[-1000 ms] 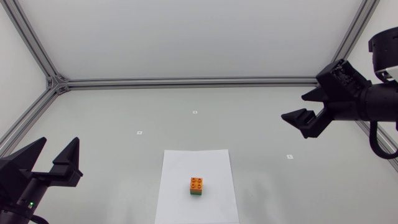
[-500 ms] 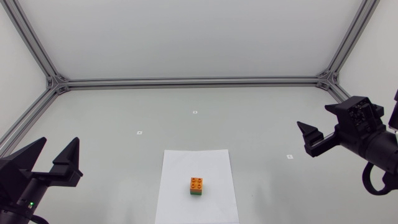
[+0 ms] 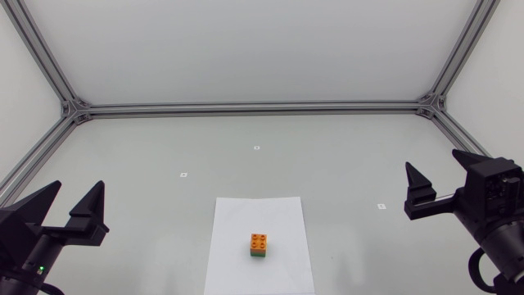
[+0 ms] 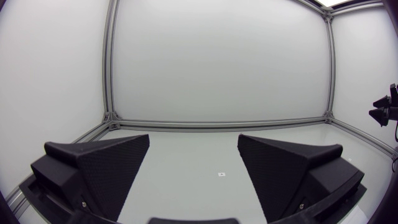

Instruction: Pick up the orange 2x2 brick with the right arm and stack it on top of the green 2x2 brick in the center

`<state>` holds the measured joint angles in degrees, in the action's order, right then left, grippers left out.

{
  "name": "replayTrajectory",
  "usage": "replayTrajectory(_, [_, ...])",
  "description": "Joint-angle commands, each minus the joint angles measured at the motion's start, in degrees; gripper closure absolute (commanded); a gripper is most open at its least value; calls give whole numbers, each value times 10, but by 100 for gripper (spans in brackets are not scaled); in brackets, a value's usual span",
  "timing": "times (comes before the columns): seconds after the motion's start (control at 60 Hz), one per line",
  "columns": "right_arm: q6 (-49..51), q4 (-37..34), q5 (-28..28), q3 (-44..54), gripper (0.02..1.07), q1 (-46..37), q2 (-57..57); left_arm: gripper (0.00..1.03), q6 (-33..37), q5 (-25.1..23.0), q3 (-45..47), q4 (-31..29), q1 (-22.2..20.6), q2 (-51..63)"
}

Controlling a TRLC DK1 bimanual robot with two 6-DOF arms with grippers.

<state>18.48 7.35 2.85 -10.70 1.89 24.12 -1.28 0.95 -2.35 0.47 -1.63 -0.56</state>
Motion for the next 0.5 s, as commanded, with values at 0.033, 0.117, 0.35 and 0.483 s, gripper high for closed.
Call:
replayTrajectory(0.033, [-40,-10,-2,24,6,0,-35,4,3,-2,23,-6,0,-3])
replayTrajectory(0.117, [-57,-17,-5,33,6,-2,-59,4,3,-2,23,-6,0,-3])
replayTrajectory(0.35, [-105,-38,-14,61,6,-8,-127,4,4,-2,23,-6,0,-3])
replayTrajectory(0.483, [-133,-51,-19,77,6,-12,-167,4,3,-2,23,-6,0,-3])
